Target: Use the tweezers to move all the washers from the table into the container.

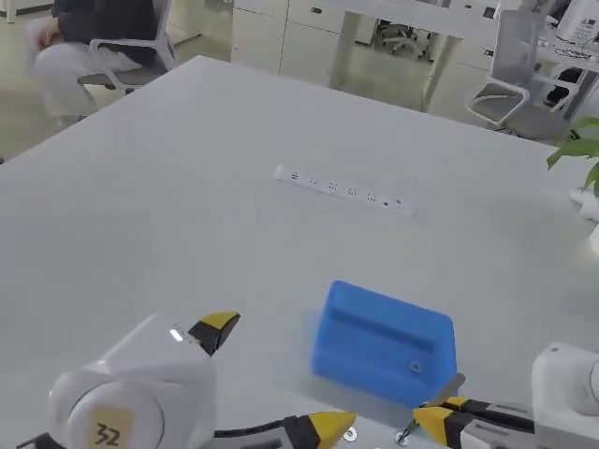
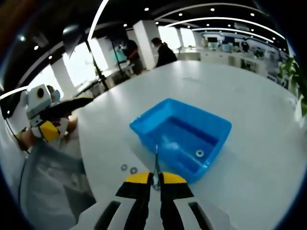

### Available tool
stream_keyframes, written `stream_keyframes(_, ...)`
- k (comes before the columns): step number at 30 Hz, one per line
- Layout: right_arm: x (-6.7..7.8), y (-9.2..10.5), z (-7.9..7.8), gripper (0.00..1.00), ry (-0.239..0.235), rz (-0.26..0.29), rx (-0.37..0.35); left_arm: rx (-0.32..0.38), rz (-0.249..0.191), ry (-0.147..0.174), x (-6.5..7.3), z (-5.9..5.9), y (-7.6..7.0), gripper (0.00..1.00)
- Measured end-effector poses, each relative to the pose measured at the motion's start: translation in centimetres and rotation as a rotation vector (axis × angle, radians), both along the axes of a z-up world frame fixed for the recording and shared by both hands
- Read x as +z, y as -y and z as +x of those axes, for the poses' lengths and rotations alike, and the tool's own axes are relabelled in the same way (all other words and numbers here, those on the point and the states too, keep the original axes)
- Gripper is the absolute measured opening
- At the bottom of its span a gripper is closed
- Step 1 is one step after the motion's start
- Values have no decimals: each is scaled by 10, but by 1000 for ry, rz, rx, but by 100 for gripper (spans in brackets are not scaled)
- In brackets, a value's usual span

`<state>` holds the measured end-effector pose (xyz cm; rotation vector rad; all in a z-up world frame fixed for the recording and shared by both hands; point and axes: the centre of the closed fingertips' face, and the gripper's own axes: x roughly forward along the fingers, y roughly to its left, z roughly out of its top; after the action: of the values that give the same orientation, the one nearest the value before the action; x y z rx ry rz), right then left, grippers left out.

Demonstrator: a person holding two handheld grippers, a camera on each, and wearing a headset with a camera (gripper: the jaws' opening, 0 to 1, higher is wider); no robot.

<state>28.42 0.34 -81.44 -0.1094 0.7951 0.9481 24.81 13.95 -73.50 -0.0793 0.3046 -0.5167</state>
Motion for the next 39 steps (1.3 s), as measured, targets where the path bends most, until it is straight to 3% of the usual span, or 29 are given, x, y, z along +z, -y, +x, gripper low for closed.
stream_keyframes(5,0,-2,-2,4,11,-2,12,-3,4,-3,-1,0,0,89)
stream_keyframes(9,-1,-7,-12,4,49,-39,71,-4,6,-4,-1,-1,0,88)
stream_keyframes(19,-2,-15,-25,4,222,-189,271,-16,21,-9,-2,-1,2,87)
stream_keyframes(24,-3,-16,-27,3,270,-193,262,-12,21,-9,-2,-1,1,86)
stream_keyframes(28,9,-18,-25,3,261,-100,196,-12,18,-9,-2,-1,0,86)
stream_keyframes(32,32,-17,-15,3,249,-16,131,-15,23,-11,-3,-2,1,85)
stream_keyframes(39,58,-15,1,3,279,1,110,-21,24,-11,-3,-2,2,85)
